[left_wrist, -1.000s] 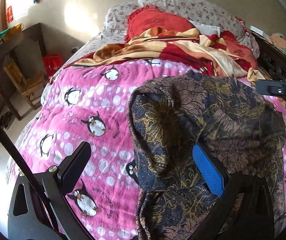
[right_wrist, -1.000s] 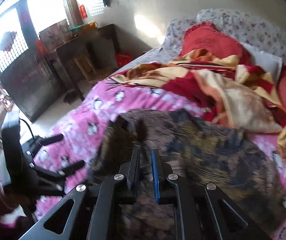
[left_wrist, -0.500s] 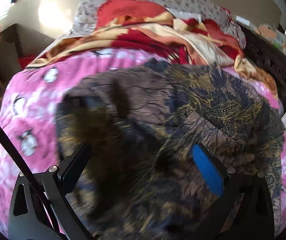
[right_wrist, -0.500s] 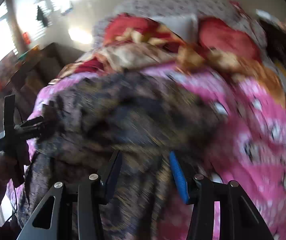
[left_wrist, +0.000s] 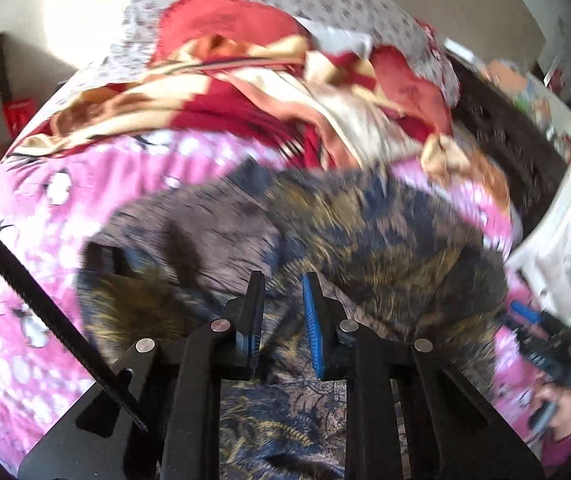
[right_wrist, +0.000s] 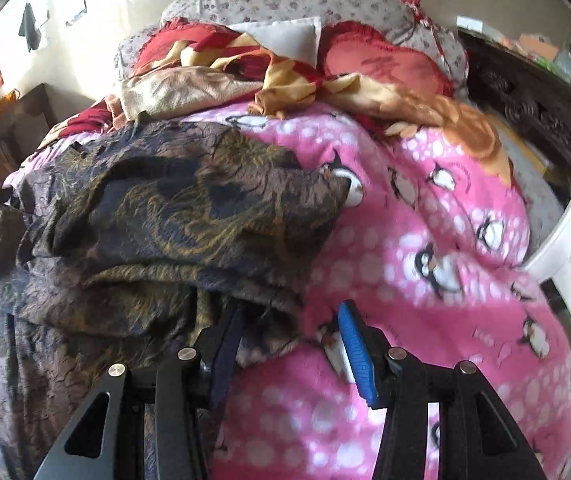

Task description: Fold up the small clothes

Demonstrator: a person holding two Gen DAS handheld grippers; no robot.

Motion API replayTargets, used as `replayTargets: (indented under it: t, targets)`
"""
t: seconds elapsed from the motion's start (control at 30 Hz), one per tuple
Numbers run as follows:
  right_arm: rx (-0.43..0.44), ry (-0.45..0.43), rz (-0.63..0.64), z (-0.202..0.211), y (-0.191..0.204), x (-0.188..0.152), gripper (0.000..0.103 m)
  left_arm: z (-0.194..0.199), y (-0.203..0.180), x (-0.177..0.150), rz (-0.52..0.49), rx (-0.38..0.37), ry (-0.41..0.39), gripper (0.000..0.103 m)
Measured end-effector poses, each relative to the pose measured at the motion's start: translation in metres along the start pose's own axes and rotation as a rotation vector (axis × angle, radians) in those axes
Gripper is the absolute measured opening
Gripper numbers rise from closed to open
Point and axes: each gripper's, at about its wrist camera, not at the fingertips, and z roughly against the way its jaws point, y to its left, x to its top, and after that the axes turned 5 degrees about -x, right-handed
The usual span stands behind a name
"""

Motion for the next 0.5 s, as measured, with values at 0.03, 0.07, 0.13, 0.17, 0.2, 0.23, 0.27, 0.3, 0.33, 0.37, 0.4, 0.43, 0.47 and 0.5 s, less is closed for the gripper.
replayTargets:
  t: [0.03,0.07,0.13,0.17,0.2,0.23,0.27,0.3,0.33,0.37,0.4,0.43,0.47,0.5]
  targets:
    - [0.005,-0.003,0.013,-0.003,0.001,0.002,0.042,0.004,0.004,0.002,0.010,-0.003,-0.008,0.018]
    - [0.003,0.001,0.018,-0.006,0.001,0.003,0.030,0.008,0.007,0.002,0.016,0.004,-0.017,0.018]
    - [0.022,0.016,0.002,-0.010,0.001,0.004,0.027,0.011,0.011,-0.004,0.009,0.020,-0.020,0.018]
    - [0.043,0.014,-0.017,-0.009,0.000,0.004,0.027,0.008,0.010,-0.008,0.008,0.032,-0.017,0.018]
    - [0.047,0.010,-0.027,-0.009,-0.001,0.003,0.027,0.001,0.009,-0.016,0.013,0.048,-0.003,0.019]
    - [0.045,0.004,-0.031,-0.007,-0.001,0.002,0.027,-0.004,0.009,-0.022,0.017,0.048,0.010,0.019]
    - [0.042,-0.002,-0.031,-0.006,-0.001,0.001,0.027,-0.012,0.010,-0.028,0.023,0.043,0.029,0.019]
    - [0.041,-0.005,-0.033,-0.005,-0.001,0.001,0.027,-0.020,0.009,-0.030,0.024,0.046,0.046,0.019]
    - [0.044,-0.006,-0.037,-0.005,-0.001,0.000,0.027,-0.026,0.009,-0.035,0.024,0.052,0.062,0.019]
    - [0.049,-0.003,-0.042,-0.005,-0.001,0.000,0.027,-0.034,0.008,-0.040,0.021,0.061,0.076,0.019]
    - [0.052,0.000,-0.044,-0.005,-0.001,0.000,0.027,-0.043,0.006,-0.044,0.014,0.078,0.092,0.019]
    - [0.056,0.004,-0.042,-0.005,0.000,0.000,0.027,-0.051,0.006,-0.048,0.009,0.096,0.105,0.019]
    - [0.061,0.006,-0.038,-0.006,0.000,0.000,0.028,-0.058,0.004,-0.050,0.001,0.116,0.118,0.019]
    - [0.060,0.007,-0.035,-0.007,0.001,0.000,0.028,-0.064,0.002,-0.053,-0.009,0.132,0.125,0.020]
